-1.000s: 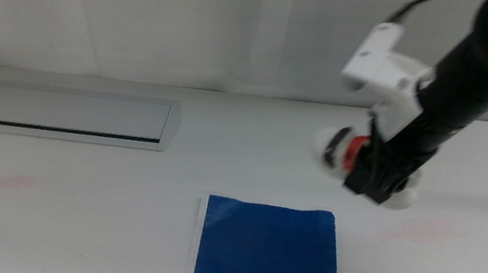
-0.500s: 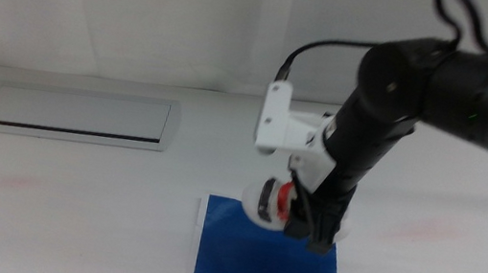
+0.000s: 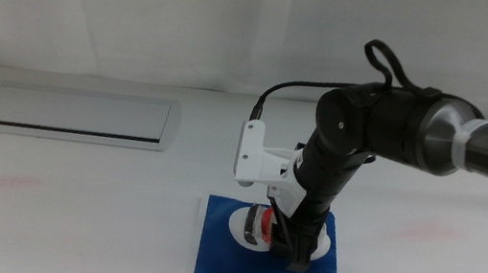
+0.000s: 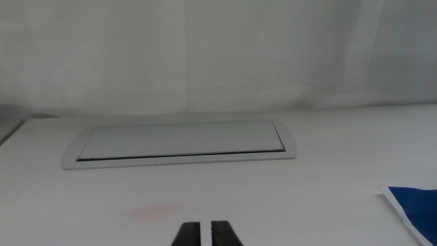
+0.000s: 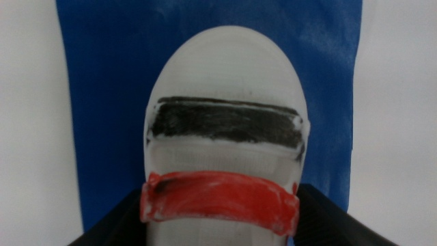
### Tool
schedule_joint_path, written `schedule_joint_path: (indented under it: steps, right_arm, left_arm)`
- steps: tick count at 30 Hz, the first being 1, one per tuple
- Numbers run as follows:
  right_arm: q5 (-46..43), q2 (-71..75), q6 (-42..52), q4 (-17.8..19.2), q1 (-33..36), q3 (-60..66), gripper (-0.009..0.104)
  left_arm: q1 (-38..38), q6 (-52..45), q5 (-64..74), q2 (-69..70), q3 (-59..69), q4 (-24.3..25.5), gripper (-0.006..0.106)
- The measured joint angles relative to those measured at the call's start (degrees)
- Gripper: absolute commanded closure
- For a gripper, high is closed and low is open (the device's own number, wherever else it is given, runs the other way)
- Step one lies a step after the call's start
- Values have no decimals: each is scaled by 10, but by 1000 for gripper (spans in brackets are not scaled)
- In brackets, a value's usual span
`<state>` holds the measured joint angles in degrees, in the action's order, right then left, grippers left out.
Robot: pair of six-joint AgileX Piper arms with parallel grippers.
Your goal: Use one arm to grab the shoe from the table and place it on the mat.
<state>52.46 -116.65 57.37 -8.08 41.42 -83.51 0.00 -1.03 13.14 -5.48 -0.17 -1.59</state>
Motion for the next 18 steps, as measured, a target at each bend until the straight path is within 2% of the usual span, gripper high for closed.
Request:
schedule_joint_path:
  steps: [9, 18]
  right_arm:
    - [-40, -20, 3, -2, 0, 0, 97]
    - [-40, -37, 4, -4, 0, -2, 97]
  left_arm:
    - [0, 0, 0, 0, 0, 0, 103]
    - [0, 0, 0, 0, 0, 0, 103]
